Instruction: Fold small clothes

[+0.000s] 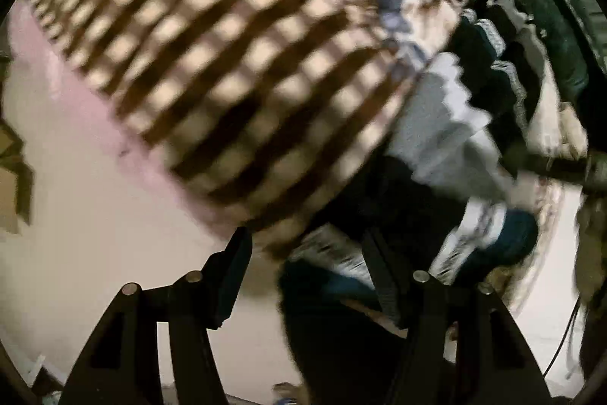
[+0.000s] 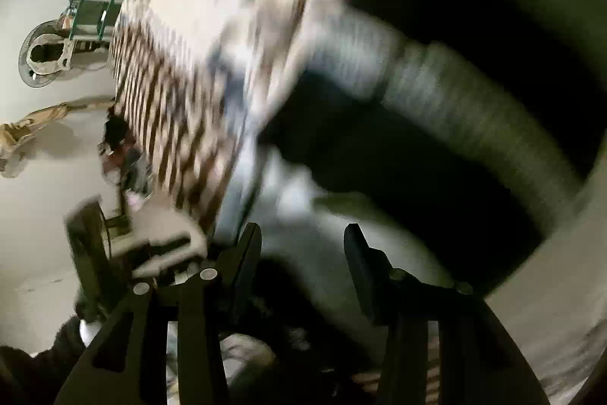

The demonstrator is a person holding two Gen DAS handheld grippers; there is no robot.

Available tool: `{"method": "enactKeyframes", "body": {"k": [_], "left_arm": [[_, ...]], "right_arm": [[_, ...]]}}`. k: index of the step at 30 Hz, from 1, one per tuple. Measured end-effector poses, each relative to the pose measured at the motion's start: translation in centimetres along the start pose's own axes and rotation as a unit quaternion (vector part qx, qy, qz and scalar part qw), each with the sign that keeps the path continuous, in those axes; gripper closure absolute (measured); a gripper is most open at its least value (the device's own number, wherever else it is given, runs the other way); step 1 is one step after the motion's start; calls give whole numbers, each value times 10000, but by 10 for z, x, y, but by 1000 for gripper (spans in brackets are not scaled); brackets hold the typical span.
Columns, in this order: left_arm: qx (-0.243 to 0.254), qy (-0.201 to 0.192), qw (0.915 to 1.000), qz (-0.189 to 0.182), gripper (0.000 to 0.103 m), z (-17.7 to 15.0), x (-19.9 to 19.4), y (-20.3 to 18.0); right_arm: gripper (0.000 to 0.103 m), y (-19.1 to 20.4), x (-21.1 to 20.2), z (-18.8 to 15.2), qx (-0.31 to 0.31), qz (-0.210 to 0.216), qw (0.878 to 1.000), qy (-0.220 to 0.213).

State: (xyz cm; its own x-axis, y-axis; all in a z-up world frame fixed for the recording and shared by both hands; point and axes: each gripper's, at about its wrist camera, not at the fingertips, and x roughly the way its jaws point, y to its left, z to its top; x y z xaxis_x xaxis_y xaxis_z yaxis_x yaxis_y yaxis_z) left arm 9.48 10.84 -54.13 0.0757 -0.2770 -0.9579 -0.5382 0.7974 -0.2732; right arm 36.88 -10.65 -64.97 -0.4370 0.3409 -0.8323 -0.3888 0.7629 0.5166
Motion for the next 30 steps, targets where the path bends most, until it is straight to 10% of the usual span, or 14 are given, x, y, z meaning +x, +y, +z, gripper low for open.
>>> {"method": "enactKeyframes", "body": {"k": [8,14,20,30], "left_arm": [[-564,-420,9973,232,45,-42,-49,30],[-71,-603,9981,-28,45,-17,-58,-29],[635,-1218,9887,-600,45,77,-65,-129],[2190,-1291,9648,-677,45,312,7,-304]], "right_arm": [[55,40,108,-113,-58,1126,9895,905],[55,5,29,-153,316,1314,9907,-186],[55,-95,-83,-133,1373,589,9741,-1695],[47,-224,-199,10,2599,-62,9159,-3057]]}}
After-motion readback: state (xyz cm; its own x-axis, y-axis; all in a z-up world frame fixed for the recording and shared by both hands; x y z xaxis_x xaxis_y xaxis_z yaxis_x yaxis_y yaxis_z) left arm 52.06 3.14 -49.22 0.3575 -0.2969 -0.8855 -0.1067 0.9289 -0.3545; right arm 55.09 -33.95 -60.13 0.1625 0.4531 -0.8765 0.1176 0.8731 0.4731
